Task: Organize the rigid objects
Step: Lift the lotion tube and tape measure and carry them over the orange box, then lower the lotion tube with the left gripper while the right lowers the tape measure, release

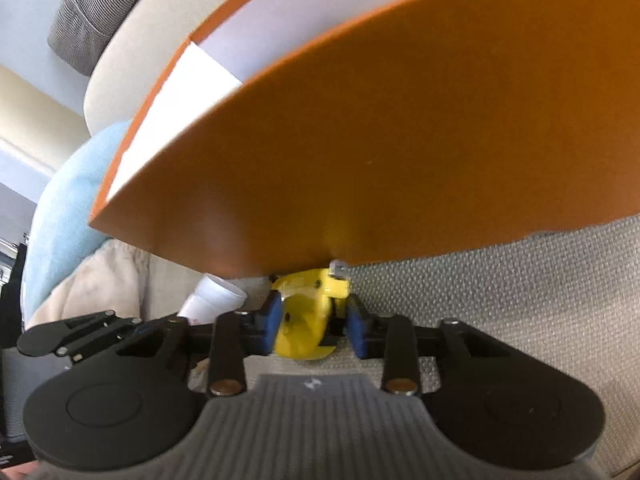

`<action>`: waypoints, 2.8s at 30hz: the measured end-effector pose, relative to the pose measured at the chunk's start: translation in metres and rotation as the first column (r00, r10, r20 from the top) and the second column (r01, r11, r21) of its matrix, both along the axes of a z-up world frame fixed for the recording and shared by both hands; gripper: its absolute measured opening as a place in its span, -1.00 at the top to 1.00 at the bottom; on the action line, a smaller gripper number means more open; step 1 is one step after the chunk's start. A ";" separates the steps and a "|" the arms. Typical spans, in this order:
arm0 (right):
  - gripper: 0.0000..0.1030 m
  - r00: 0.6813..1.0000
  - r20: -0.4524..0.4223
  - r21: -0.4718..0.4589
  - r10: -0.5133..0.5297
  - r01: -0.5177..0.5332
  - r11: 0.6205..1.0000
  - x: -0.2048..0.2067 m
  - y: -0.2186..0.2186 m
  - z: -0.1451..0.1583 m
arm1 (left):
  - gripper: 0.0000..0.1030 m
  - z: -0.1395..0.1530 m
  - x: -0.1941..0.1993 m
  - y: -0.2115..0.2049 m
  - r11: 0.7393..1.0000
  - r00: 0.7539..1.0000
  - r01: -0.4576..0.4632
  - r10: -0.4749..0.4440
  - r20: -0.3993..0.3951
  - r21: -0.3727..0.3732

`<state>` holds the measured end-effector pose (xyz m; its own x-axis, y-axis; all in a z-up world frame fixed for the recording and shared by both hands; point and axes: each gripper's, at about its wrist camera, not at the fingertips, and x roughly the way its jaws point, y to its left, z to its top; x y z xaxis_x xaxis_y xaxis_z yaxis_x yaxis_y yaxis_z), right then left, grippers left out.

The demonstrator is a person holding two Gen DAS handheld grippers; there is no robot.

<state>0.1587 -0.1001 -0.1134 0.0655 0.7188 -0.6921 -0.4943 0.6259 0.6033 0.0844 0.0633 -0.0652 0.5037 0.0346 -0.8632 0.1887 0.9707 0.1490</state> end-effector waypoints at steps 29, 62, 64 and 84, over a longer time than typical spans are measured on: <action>0.54 0.928 0.367 0.106 -0.068 0.031 0.994 0.002 -0.070 0.163 | 0.47 0.140 0.083 -0.014 0.957 0.971 0.118 -0.055 0.231 -0.266; 0.54 0.848 0.507 -0.280 0.154 -0.007 0.960 0.143 0.007 0.103 | -0.08 0.015 0.268 -0.045 0.910 0.929 0.323 -0.357 -0.095 -0.260; 0.54 0.849 0.505 -0.283 0.156 -0.008 0.959 0.144 0.007 0.101 | -0.09 0.020 0.261 -0.042 0.918 0.930 0.337 -0.359 -0.078 -0.208; 0.54 0.846 0.506 -0.301 0.168 -0.009 0.954 0.132 0.008 0.103 | 0.77 0.017 0.224 -0.008 0.955 0.964 0.209 -0.237 -0.120 -0.210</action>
